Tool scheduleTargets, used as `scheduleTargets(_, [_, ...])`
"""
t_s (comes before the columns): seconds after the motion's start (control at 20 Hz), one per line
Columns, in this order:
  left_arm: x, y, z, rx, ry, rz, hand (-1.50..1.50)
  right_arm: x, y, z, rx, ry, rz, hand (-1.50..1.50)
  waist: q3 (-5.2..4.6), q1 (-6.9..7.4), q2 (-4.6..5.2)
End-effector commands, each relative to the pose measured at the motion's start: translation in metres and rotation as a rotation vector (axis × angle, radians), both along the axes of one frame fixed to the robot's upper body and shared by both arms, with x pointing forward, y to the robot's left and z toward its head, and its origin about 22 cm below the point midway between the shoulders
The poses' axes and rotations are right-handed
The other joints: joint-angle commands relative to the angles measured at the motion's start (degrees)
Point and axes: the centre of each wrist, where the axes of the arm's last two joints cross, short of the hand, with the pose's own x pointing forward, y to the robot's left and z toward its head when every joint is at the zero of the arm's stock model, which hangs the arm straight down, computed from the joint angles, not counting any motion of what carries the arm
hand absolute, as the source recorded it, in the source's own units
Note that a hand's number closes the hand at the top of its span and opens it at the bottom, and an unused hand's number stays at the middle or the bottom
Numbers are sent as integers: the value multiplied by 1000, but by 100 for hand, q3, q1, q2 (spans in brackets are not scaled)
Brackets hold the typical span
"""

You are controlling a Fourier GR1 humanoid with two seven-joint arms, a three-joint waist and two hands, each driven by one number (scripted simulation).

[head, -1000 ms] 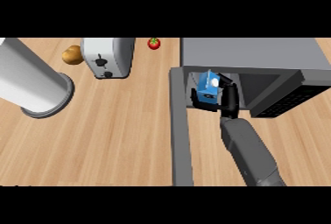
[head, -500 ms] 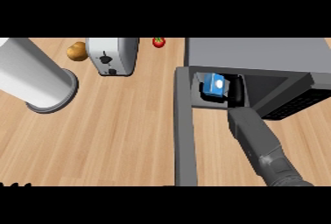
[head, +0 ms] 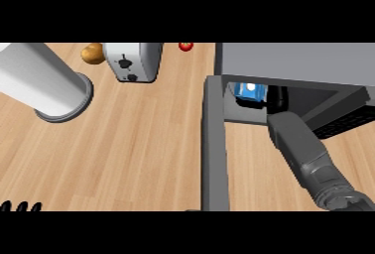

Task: Pick up the milk, place it into the microwave and close the microwave

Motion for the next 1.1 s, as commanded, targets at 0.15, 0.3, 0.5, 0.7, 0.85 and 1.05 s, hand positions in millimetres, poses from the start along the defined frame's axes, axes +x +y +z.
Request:
scheduleTargets(0.15, [2, -1, -2, -11, -9, -18, -150, 14, -15, 22, -30, -85, -54, 150, 12, 156, 81])
scheduleTargets(0.3, [9, 1, -2, -9, -13, -5, -150, 15, -6, 24, 44, -119, -50, 150, 16, 118, 84])
scheduleTargets(0.5, [4, 6, -6, 4, 17, -21, -150, 19, -14, 31, -68, -190, -122, 150, 5, 166, 77])
scheduleTargets(0.7, [12, 6, -6, 8, 14, -40, -150, 25, -14, 42, -139, -202, -235, 150, -3, 256, 136])
scheduleTargets(0.85, [13, 9, -8, 4, 19, -38, -150, 30, -23, 53, -141, -219, -284, 150, -1, 242, 137])
scheduleTargets(1.05, [18, 8, -8, -4, 9, -35, -150, 25, -12, 41, -147, -227, -305, 150, 9, 277, 161])
